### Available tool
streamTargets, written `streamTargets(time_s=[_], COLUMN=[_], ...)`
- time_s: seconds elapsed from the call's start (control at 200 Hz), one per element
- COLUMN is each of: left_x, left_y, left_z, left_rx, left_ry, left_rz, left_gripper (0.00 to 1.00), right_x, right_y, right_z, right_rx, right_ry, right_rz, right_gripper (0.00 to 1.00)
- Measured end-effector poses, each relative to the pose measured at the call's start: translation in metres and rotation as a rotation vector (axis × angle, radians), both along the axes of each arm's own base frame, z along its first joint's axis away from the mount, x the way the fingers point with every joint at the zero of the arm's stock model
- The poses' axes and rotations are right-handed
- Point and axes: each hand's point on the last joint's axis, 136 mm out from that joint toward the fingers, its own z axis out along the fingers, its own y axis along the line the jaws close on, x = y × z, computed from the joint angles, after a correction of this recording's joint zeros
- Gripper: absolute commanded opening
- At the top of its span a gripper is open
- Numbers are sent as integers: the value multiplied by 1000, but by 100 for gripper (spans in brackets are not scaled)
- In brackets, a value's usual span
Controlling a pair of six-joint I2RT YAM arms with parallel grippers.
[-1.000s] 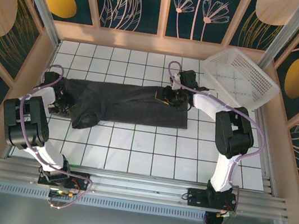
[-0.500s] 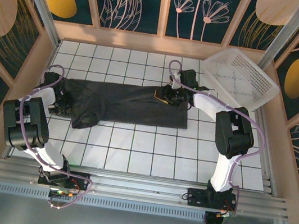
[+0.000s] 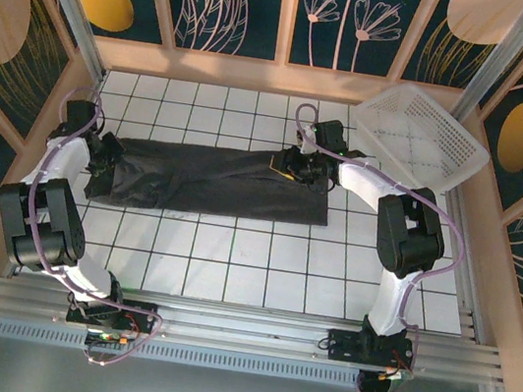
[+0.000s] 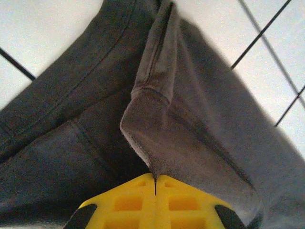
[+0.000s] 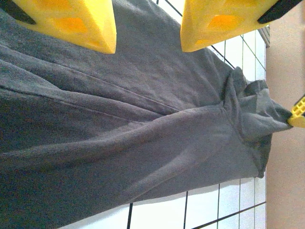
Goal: Fold and stack the t-shirts
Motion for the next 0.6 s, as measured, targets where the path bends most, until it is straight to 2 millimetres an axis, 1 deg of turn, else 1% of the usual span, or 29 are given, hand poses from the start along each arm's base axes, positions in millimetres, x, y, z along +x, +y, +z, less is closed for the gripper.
streamTargets(time_s=[0.11,0.185,0.27,0.31,0.345,0.385,0.455,0.52,0.561,0.601], left_x=[11,19,23,25,26,27,27,25,23,20], left_y=[4,6,10,12,13,15,20,26,31,37], left_z=[13,15,9,4,-3,-11,-27,-37,-40,-41], left_rx=[4,7,12,18,22,30,51,78,107,136], left_ry=[-13,-8,15,31,51,73,115,151,174,190], left_rz=[1,2,2,-1,-4,-9,-17,-13,-5,7], left_gripper=[0,0,0,0,2,8,28,43,48,50], right_x=[0,0,0,0,0,0,-1,-2,-3,-3], right_y=[0,0,0,0,0,0,-1,-2,-3,-5], right_z=[2,3,5,6,7,9,13,15,15,15], right_rx=[1,3,4,5,6,8,11,10,7,-1], right_ry=[-3,-6,-10,-11,-14,-18,-25,-29,-31,-33], right_rz=[0,0,0,0,0,0,0,-2,-6,-12], right_gripper=[41,41,41,41,41,41,41,40,39,38])
